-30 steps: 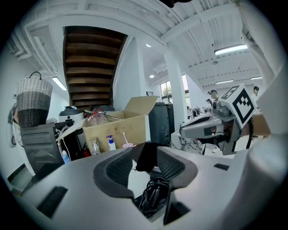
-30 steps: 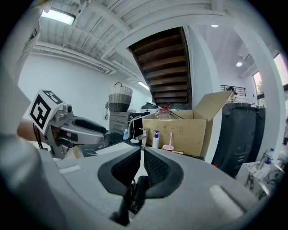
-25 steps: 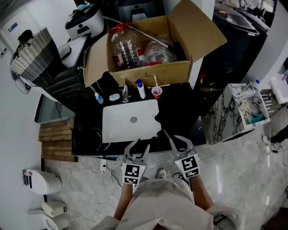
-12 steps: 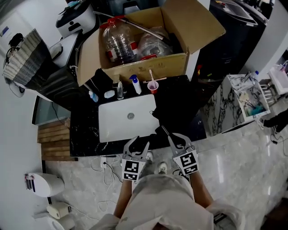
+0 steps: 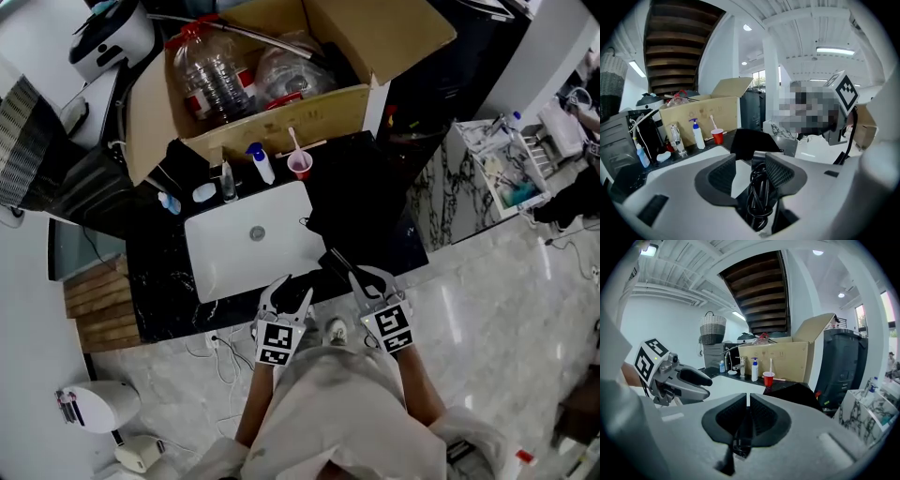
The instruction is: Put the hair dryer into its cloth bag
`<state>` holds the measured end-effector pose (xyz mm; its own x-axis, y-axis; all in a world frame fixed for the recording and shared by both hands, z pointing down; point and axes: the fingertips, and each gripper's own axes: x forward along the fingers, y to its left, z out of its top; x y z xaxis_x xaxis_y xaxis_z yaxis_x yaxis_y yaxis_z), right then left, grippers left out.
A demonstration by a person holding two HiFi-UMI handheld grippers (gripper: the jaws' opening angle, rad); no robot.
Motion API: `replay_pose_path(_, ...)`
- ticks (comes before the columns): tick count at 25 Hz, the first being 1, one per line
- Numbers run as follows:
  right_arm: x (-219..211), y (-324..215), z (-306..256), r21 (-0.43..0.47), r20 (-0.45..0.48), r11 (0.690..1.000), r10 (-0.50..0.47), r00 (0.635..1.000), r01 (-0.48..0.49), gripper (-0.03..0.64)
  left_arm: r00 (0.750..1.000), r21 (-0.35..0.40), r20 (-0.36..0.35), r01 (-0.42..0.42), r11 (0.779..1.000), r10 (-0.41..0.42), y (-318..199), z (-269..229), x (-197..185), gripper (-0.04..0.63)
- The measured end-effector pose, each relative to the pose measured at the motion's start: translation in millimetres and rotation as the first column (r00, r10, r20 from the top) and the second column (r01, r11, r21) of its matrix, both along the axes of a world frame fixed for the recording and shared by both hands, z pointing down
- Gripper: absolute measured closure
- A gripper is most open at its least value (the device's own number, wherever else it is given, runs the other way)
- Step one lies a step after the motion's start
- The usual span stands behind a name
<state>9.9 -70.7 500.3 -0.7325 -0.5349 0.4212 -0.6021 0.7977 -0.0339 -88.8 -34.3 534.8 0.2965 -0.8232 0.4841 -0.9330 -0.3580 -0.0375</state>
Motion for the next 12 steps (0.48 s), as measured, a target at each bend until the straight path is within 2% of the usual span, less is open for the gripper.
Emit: replay_pose_path(12, -7, 21, 30, -0.073, -0.038, 0.995, 0.064, 0.997, -0.067, 0.600, 0.991, -0.066, -0.021, -0.130, 0.989, 0.129, -4, 26, 2, 0.387)
